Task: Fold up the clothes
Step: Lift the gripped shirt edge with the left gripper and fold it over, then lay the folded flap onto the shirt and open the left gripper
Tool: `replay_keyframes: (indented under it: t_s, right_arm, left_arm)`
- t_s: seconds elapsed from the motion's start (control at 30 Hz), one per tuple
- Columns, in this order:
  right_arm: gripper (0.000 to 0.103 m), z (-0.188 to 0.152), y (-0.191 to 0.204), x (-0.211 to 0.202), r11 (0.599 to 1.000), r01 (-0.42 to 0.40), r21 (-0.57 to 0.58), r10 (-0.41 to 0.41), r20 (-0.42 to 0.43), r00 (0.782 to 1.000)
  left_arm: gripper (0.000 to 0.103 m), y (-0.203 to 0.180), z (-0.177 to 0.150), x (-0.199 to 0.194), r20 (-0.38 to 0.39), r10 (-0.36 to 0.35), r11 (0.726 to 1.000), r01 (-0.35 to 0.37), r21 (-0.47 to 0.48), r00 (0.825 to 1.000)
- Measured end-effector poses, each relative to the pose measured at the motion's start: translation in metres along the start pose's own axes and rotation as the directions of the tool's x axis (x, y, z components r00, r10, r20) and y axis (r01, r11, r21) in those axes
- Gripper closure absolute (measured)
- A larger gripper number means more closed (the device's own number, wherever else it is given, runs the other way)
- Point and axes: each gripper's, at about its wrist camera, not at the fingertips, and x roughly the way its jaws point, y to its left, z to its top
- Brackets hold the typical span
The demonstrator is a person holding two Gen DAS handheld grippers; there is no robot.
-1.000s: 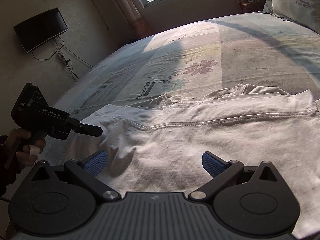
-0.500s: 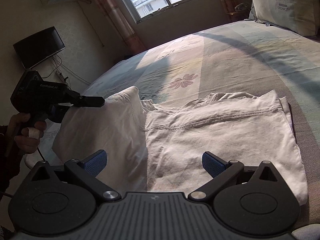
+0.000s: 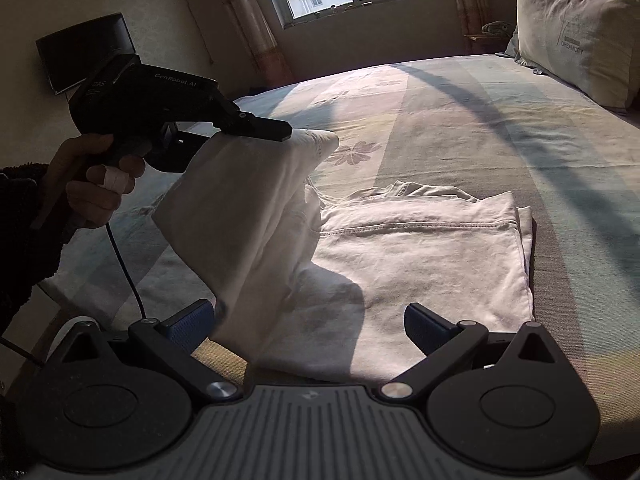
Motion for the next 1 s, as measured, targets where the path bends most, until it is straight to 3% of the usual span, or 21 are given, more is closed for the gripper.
replay_keyframes:
  t_s: [0.3, 0.6, 0.73, 1.0]
  right_arm:
    - [0.0, -0.003, -0.011, -0.022, 0.999, 0.039, 0.013, -0.039, 0.02, 0.999]
    - [0.0, -0.002, -0.023, -0.034, 0.997, 0.069, 0.03, -0.07, 0.03, 0.997]
    - [0.0, -0.003, -0.029, -0.035, 0.996, 0.078, 0.039, -0.079, 0.026, 0.997]
    - [0.0, -0.008, -0.036, -0.034, 0.994, 0.091, 0.062, -0.092, 0.013, 0.996]
  left_arm:
    - [0.089, -0.021, 0.003, 0.062, -0.077, -0.018, 1.0, 0.02, 0.022, 0.997]
    - [0.089, -0.03, -0.003, 0.107, -0.15, 0.012, 0.999, -0.005, 0.049, 0.989]
    - [0.089, -0.033, -0.004, 0.128, -0.186, 0.058, 0.996, -0.044, 0.077, 0.981]
    - [0.087, -0.018, -0.017, 0.177, -0.262, 0.125, 0.992, -0.118, 0.042, 0.957]
